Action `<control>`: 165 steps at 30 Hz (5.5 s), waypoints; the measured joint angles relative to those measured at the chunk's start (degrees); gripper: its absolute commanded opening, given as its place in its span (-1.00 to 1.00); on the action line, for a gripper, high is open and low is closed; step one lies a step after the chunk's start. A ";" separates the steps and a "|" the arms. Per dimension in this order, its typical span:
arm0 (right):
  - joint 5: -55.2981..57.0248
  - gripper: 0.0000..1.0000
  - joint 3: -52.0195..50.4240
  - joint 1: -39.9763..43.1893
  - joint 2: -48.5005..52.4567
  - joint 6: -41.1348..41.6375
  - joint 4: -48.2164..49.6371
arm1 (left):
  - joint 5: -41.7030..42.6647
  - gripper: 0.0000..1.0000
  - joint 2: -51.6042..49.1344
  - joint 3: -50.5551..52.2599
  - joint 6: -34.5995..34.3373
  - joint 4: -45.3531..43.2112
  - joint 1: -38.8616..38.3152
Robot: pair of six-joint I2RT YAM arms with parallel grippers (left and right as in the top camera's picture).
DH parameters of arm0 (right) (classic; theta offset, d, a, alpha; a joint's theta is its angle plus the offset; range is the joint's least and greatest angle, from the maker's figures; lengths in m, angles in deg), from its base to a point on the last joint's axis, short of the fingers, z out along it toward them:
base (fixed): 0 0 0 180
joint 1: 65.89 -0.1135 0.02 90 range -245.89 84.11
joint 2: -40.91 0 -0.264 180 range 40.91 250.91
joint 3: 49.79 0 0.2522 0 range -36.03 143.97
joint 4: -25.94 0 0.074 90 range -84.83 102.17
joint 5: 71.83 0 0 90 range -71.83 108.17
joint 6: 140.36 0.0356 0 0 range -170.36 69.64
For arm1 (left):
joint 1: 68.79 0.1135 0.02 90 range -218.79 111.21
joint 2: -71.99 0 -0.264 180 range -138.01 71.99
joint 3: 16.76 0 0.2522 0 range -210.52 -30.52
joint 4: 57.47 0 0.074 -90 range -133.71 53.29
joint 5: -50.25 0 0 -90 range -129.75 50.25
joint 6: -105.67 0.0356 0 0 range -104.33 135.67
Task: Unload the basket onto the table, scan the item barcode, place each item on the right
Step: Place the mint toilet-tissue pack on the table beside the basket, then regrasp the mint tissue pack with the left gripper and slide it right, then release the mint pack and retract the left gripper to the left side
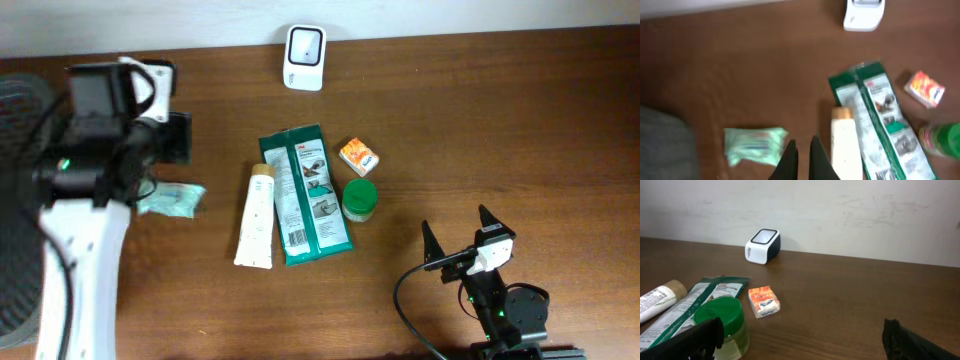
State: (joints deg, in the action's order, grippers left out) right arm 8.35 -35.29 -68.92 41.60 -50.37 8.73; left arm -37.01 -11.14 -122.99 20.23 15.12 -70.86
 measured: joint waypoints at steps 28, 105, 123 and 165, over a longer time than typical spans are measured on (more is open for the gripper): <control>0.00 0.97 0.00 0.00 0.00 -0.02 0.00 | -23.56 -0.37 -27.30 0.00 0.74 0.50 -0.15; 0.00 0.97 0.00 0.00 0.00 0.02 0.00 | -47.17 -1.00 -24.35 31.95 -20.90 -32.20 0.04; 0.00 0.97 0.00 0.00 0.00 -0.02 0.00 | -37.13 -1.00 -21.99 30.69 -25.00 -19.26 0.33; 0.00 0.97 0.00 0.02 0.00 -0.02 0.00 | 2.69 0.33 -12.55 10.62 -0.26 -12.39 4.98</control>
State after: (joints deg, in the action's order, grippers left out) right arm 8.35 -35.29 -68.90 41.60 -50.39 8.73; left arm -34.32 -23.68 -112.36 19.96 2.73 -65.87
